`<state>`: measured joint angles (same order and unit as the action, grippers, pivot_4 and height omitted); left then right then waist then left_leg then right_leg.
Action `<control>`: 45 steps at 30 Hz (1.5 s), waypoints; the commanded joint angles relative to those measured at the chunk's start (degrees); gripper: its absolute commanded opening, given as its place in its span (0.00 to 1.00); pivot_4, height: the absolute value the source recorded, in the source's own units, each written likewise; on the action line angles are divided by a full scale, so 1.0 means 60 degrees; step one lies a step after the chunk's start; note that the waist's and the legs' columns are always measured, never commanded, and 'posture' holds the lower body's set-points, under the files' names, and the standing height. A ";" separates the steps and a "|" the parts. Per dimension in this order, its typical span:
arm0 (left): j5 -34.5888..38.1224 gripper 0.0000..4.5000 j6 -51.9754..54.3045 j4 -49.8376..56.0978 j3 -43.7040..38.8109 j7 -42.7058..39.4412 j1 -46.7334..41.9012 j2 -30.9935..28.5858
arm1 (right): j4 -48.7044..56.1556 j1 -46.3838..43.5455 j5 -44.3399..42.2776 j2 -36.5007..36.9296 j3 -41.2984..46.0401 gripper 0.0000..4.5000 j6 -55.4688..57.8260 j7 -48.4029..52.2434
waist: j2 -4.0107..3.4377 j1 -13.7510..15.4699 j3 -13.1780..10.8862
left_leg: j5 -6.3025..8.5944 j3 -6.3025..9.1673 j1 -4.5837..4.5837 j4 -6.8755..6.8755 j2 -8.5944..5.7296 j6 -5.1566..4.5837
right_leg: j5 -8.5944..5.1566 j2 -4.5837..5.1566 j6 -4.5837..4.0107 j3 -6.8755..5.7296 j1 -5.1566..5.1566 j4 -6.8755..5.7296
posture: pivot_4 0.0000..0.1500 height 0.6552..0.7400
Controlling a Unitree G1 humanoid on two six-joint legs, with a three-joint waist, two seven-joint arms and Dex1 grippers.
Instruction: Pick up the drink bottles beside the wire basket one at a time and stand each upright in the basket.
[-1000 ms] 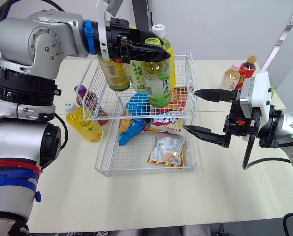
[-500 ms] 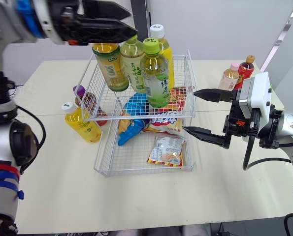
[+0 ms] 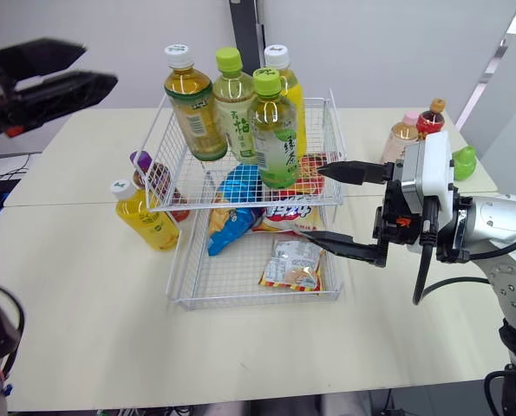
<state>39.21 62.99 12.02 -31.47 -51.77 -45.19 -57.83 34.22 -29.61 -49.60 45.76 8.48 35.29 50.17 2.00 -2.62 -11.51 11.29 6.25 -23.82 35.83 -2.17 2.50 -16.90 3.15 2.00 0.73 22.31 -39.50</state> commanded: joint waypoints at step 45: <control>-0.1399 0.99 -0.3663 0.1010 0.0759 0.5021 0.4467 0.3532 | 0.1038 0.0576 0.0812 -0.0207 -0.0788 1.00 -0.0366 -0.0152 | 0.0015 0.0187 0.0011 | 0.0002 -0.0049 0.0004 0.0002 0.0076 0.0001 | 0.0065 -0.0031 -0.0021 0.0009 -0.0013 0.0077 | 1.00 1.00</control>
<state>32.03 42.54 17.62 -27.41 -22.36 -17.51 -36.14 38.61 -25.88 -44.03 44.13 2.85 33.28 49.68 2.09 -1.50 -11.44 11.31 5.97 -23.80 35.85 -1.70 2.50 -16.51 2.94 1.87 0.77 22.22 -39.04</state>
